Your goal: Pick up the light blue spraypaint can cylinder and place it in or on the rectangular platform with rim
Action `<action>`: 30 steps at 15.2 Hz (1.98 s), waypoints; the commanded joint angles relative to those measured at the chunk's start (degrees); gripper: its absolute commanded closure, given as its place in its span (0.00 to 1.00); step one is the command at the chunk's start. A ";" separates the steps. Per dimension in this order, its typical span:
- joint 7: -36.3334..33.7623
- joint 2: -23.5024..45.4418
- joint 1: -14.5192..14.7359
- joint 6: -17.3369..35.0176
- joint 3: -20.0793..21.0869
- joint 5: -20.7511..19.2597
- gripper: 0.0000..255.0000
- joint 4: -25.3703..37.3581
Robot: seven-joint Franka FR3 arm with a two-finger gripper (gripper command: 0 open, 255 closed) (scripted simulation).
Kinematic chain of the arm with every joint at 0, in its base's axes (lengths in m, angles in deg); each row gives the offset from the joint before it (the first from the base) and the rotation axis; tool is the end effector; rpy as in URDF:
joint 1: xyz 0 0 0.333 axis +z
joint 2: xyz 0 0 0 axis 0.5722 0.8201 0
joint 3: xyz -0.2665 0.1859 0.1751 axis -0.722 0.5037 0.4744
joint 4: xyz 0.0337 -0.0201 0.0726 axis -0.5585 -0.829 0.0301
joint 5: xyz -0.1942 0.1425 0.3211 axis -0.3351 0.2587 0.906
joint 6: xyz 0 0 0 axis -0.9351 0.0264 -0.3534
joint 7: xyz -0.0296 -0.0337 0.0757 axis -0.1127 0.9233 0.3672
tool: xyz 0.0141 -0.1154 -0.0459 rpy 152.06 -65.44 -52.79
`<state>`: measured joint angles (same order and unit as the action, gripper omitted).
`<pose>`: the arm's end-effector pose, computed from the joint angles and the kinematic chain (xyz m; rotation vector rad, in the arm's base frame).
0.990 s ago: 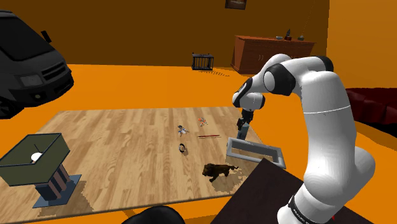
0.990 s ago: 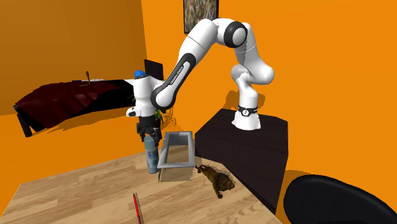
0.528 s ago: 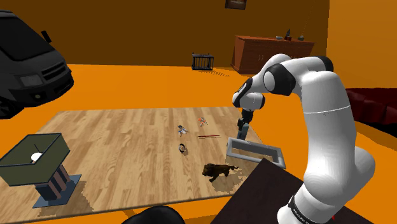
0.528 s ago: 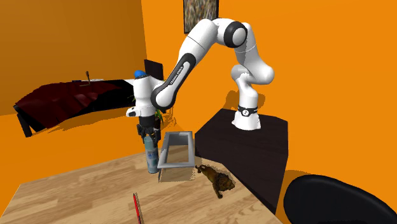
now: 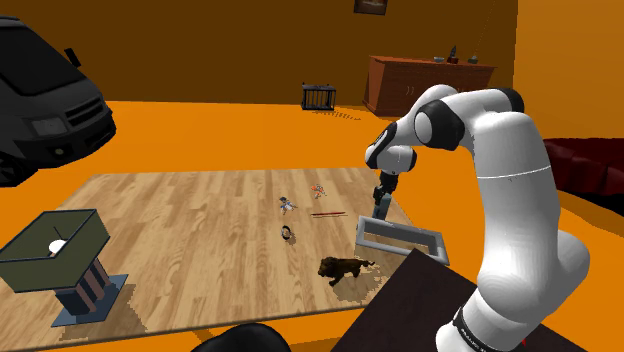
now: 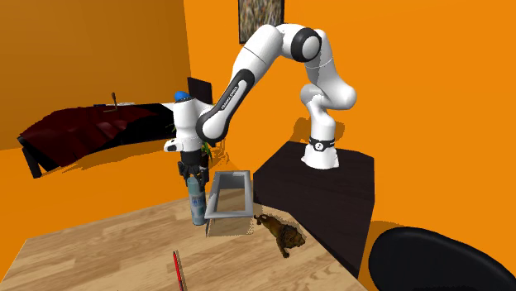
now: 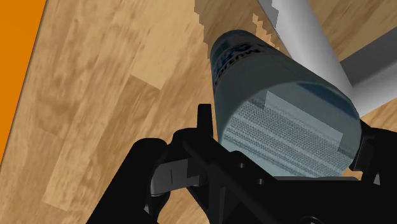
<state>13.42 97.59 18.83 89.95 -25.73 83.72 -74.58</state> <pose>0.5097 -0.4040 0.1968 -3.1334 0.1785 0.0002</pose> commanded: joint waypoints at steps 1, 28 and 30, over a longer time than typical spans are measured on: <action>-0.20 -0.60 0.22 -0.45 -0.30 -0.32 1.00 -0.14; -6.25 -15.10 5.05 -15.12 -6.83 -9.75 1.00 1.22; -6.65 -15.98 5.28 -16.35 -7.13 -10.38 1.00 1.69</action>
<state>7.02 82.13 23.96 74.25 -32.69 73.70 -73.13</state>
